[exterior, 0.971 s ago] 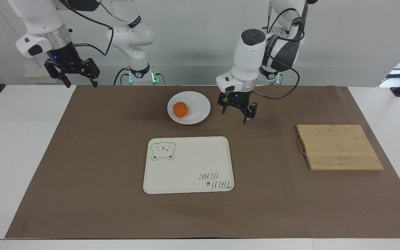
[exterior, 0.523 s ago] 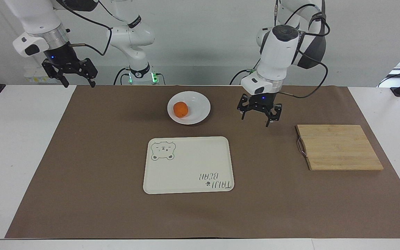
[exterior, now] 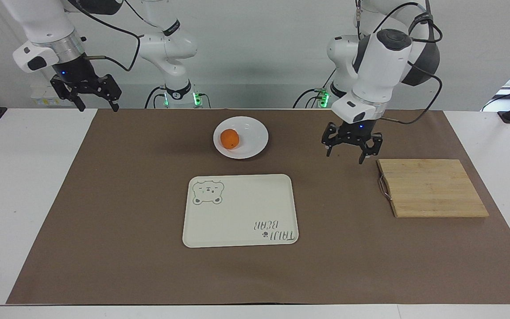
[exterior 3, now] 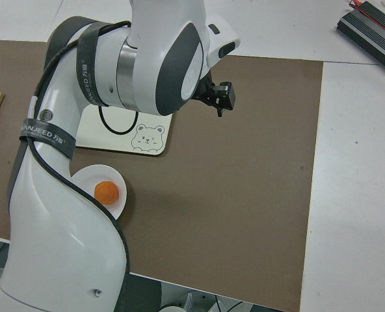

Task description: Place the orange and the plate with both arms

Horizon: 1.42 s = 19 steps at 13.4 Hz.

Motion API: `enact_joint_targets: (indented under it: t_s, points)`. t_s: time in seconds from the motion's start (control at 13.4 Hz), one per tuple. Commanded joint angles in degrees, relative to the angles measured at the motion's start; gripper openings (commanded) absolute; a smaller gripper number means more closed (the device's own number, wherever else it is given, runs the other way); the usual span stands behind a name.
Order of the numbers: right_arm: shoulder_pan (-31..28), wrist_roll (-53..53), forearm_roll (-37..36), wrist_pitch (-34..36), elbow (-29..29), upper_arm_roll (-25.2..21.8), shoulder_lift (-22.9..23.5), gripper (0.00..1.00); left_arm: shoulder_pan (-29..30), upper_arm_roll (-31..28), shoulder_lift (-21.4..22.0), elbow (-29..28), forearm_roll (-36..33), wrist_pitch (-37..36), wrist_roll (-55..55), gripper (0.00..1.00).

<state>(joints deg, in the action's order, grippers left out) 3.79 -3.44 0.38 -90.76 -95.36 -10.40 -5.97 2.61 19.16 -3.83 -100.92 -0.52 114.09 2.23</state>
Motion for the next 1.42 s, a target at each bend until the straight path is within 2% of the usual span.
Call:
enact_joint_targets:
  t_s: [0.0,0.45,0.52,0.9,1.12,1.19,1.34]
  points:
    - [-1.33,0.9,0.84,-0.74,0.0,1.35,0.17,1.0,3.27,0.18,0.4,0.54,0.79,-2.82,0.15,1.0]
    - [-0.97,1.16,1.46,-0.91,-1.57,1.52,0.35,1.0,11.97,0.09,0.14,0.54,0.79,-2.82,0.24,1.0]
    - [-0.89,1.16,3.72,-1.96,-2.97,1.61,0.35,1.0,12.59,0.17,0.14,0.54,0.79,-2.48,-0.11,1.0]
    - [-1.23,1.25,14.36,-4.69,-10.79,1.61,-0.61,1.0,10.32,0.0,0.05,0.54,0.7,-2.82,0.32,1.0]
    - [-1.5,0.37,20.86,-5.91,-18.77,1.52,-3.85,1.0,6.81,-0.17,-0.04,0.54,0.52,-2.39,0.5,1.0]
    - [-1.33,0.37,22.62,-7.4,-22.2,1.61,-5.44,1.0,5.66,-1.39,-0.04,0.63,0.52,-2.04,0.67,1.0]
    - [-1.5,-2.95,27.28,-8.65,-28.27,1.52,-7.2,1.0,0.58,-8.05,0.13,0.63,0.79,-1.77,1.64,1.0]
